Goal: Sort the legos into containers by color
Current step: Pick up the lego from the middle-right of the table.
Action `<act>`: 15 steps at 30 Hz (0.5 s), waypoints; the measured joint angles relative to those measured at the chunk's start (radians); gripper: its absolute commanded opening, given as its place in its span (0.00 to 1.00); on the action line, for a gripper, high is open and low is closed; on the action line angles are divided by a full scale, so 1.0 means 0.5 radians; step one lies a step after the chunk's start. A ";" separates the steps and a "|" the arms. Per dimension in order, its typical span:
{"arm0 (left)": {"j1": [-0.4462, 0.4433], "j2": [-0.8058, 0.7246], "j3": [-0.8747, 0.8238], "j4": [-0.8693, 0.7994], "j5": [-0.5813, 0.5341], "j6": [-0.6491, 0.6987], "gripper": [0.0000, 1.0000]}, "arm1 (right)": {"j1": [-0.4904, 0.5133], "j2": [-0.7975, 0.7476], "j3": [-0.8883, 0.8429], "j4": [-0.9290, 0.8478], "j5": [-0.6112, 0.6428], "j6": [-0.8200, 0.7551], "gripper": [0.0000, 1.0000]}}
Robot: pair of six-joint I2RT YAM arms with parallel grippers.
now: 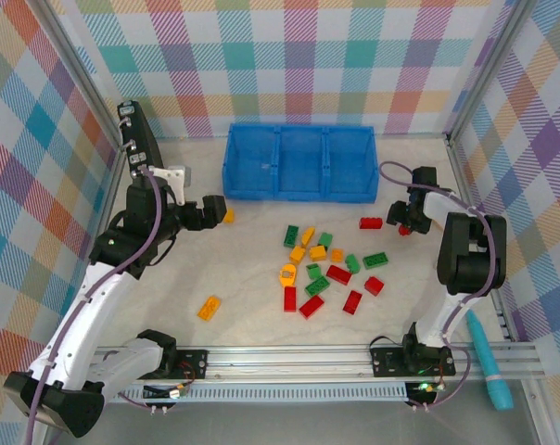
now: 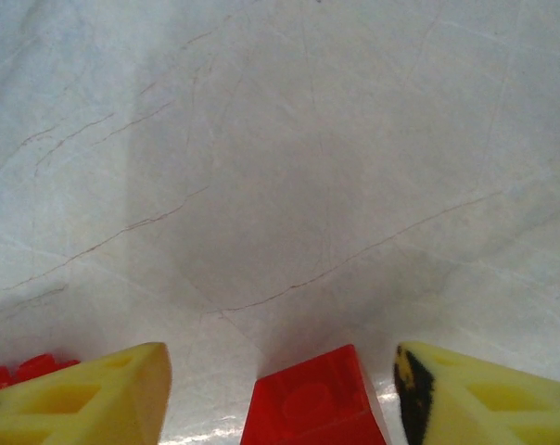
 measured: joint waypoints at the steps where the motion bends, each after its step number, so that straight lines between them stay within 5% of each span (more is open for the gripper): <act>1: 0.000 0.002 0.000 -0.002 -0.002 -0.004 1.00 | 0.000 0.000 0.000 -0.001 0.003 -0.002 0.57; 15: 0.000 0.003 0.041 -0.018 -0.022 -0.045 1.00 | 0.000 0.039 0.001 -0.044 0.053 -0.021 0.34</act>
